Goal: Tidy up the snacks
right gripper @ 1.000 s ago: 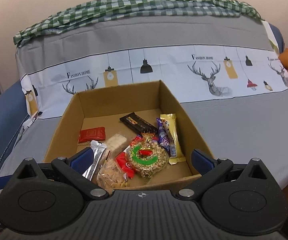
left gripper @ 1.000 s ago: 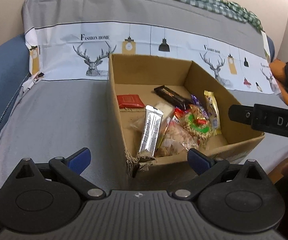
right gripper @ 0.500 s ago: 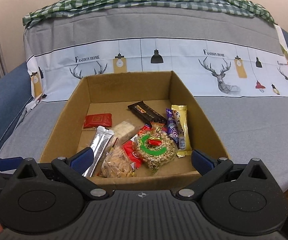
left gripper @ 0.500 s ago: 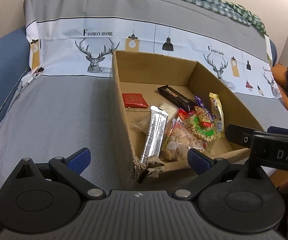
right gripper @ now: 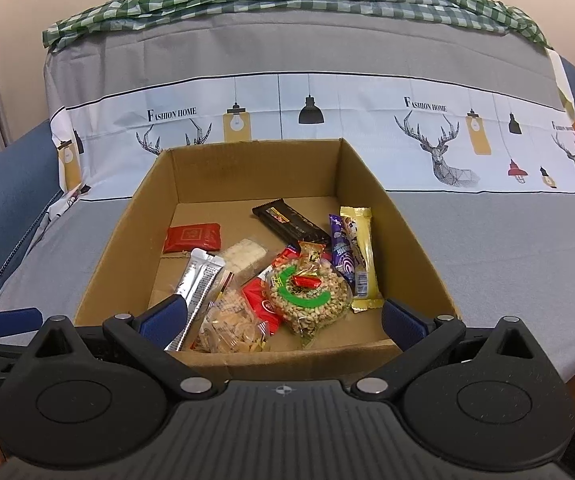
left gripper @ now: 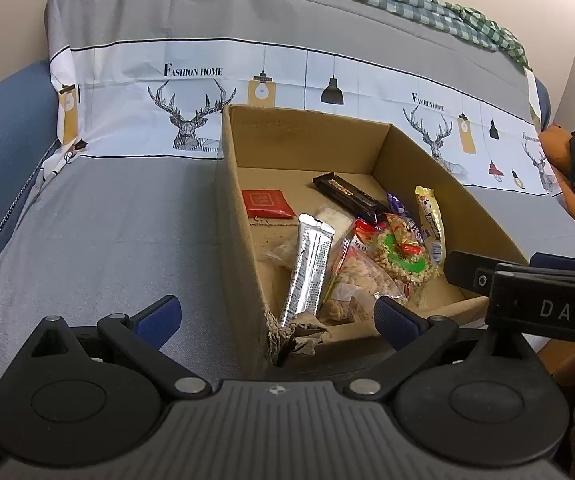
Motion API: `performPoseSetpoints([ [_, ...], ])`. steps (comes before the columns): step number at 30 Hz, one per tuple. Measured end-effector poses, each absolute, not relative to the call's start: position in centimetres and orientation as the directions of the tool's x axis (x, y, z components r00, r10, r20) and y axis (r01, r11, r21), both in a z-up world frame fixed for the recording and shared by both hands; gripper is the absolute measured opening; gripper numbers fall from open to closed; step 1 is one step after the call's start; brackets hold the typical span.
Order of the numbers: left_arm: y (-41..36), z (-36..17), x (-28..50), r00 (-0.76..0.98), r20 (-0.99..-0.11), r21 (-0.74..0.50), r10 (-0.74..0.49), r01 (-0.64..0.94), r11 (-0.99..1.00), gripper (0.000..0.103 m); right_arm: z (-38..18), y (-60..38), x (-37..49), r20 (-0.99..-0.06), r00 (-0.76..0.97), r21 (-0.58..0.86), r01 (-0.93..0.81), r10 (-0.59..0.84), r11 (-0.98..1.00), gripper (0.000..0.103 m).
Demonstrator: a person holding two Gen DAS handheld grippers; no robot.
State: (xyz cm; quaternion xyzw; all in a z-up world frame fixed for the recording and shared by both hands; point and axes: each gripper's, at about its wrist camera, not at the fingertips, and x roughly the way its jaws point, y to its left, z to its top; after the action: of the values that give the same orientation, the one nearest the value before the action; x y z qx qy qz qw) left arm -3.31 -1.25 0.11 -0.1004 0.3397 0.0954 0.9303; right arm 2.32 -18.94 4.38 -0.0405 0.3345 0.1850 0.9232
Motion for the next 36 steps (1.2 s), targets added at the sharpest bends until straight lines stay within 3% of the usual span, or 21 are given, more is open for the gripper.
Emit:
performPoseSetpoints([
  [36,-1.59,0.26,-3.5,0.769,-0.632,-0.113,0.093,-0.21,0.971,0.103,4.06,-18.92,2.35,-0.634,0.708,0.048,-0.366,0.312,0.929,0.102],
])
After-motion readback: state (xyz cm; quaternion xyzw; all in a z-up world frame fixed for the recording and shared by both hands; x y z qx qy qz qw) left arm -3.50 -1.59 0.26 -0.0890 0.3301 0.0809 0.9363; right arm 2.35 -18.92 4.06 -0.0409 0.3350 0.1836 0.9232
